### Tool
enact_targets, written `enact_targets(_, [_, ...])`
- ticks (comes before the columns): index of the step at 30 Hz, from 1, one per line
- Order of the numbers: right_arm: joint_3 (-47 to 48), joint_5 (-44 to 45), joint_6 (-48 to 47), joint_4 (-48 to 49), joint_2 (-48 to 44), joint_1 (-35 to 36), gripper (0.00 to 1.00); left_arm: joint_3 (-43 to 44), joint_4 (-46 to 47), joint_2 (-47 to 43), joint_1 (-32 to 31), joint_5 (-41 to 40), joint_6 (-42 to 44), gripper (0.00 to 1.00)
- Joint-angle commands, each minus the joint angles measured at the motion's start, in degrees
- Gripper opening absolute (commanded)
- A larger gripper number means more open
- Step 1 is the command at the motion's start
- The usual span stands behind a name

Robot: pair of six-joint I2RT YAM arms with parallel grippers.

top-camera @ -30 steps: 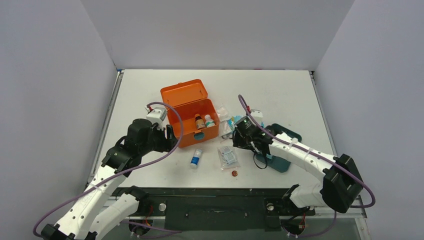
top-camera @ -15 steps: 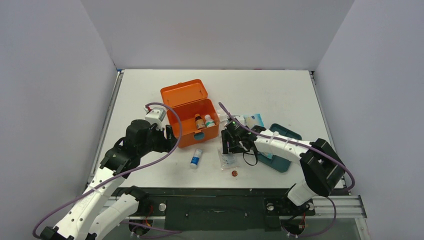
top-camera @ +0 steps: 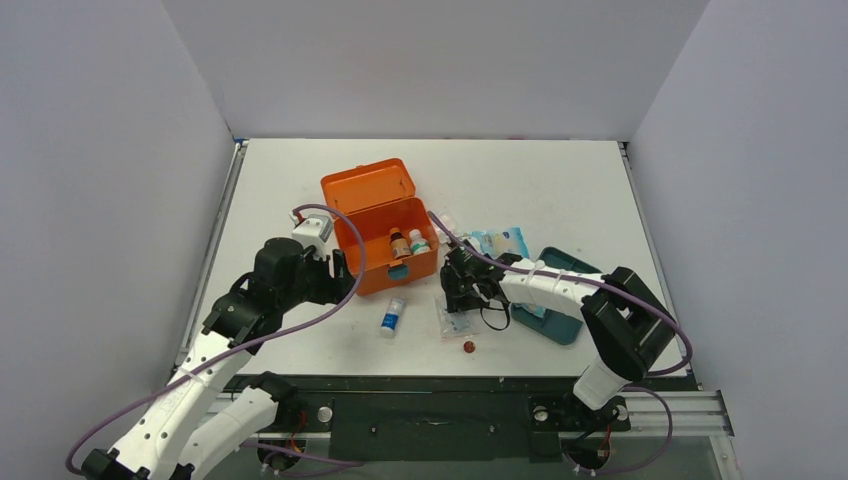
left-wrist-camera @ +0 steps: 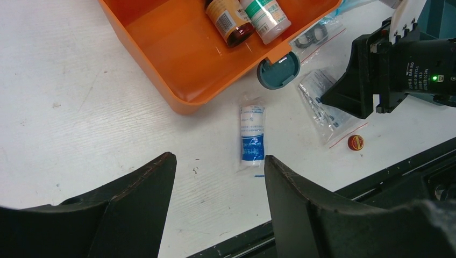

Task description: Organize the medicine kit

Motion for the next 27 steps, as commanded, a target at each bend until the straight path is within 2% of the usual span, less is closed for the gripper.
enact_targets(1, [-0.92, -0.78, -0.44, 2.78, 1.04, 0.27, 0.39, 0.47, 1.77, -0.02, -0.33, -0.73, 0.16, 0.59])
enact_targets(5, [-1.16, -1.22, -0.42, 3.00, 1.39, 0.39, 0.27, 0.50, 1.81, 0.23, -0.33, -0.81, 0.12, 0.59])
enact_targets(11, [-1.36, -0.25, -0.64, 1.76, -0.19, 0.48, 0.01, 0.50, 1.87, 0.26, -0.33, -0.73, 0.18, 0.59])
enact_targets(18, [-1.12, 4.83, 1.03, -1.10, -5.48, 0.66, 0.00, 0.60, 1.82, 0.63, -0.33, -0.39, 0.34, 0.59])
enact_targets(27, [1.42, 12.29, 4.71, -8.30, -17.18, -0.41, 0.00, 0.53, 1.66, 0.58, -0.33, -0.56, 0.40, 0.59])
